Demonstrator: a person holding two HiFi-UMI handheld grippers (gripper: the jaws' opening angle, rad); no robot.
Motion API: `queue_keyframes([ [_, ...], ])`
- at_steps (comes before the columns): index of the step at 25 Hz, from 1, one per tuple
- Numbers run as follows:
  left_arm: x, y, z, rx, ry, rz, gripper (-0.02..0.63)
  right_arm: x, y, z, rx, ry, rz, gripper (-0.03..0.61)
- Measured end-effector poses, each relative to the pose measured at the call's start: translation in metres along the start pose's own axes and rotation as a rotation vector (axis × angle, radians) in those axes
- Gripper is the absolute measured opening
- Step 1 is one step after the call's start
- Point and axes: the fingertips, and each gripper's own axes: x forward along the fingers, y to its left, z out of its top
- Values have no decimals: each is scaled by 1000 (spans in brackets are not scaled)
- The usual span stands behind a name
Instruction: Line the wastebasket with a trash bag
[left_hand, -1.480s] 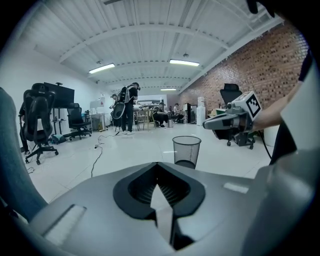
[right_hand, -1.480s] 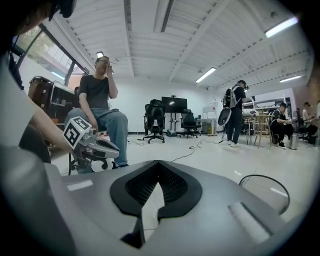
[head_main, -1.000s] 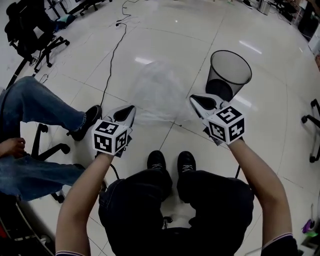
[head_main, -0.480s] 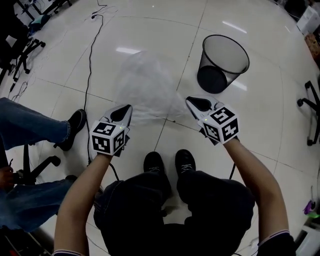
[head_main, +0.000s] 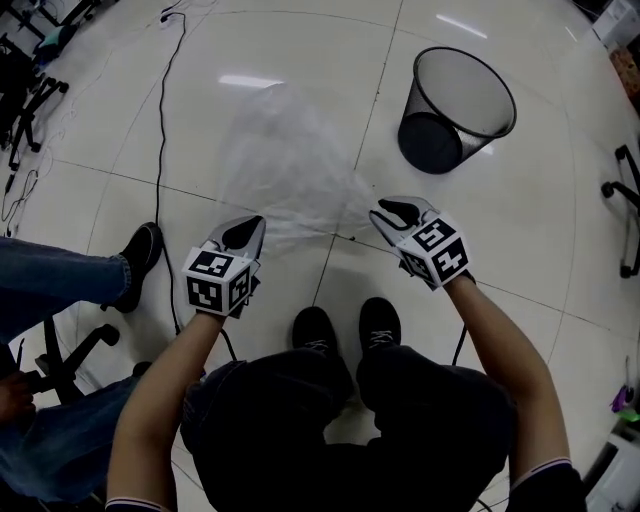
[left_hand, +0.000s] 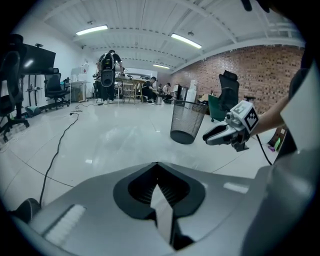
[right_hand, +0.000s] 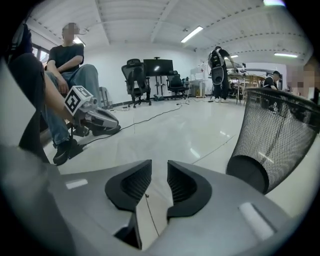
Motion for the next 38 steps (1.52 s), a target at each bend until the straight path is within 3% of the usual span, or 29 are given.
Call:
queue_keyframes([
  [12, 34, 18, -49, -55, 94, -3, 12, 48, -19, -68, 51, 190, -15, 193],
  [16, 33, 20, -60, -73, 123, 5, 12, 61, -19, -82, 49, 258, -6, 199],
  [18, 28, 24, -66, -76, 141, 18, 12, 65, -19, -85, 44, 271, -7, 151],
  [21, 19, 34, -78, -79, 164, 45, 12, 64, -21, -82, 25, 265, -20, 6],
  [25, 6, 52, -98, -75, 199, 90, 12, 57, -31, -74, 37, 227, -39, 3],
  [29, -10, 79, -115, -56, 232, 187, 17, 55, -34, -56, 64, 177, -45, 2],
  [35, -9, 88, -141, -35, 320, 207, 202, 44, -44, -37, 65, 157, -58, 2],
  [38, 0, 93, -151, -14, 327, 212, 251, 41, -47, -29, 54, 153, -66, 3],
])
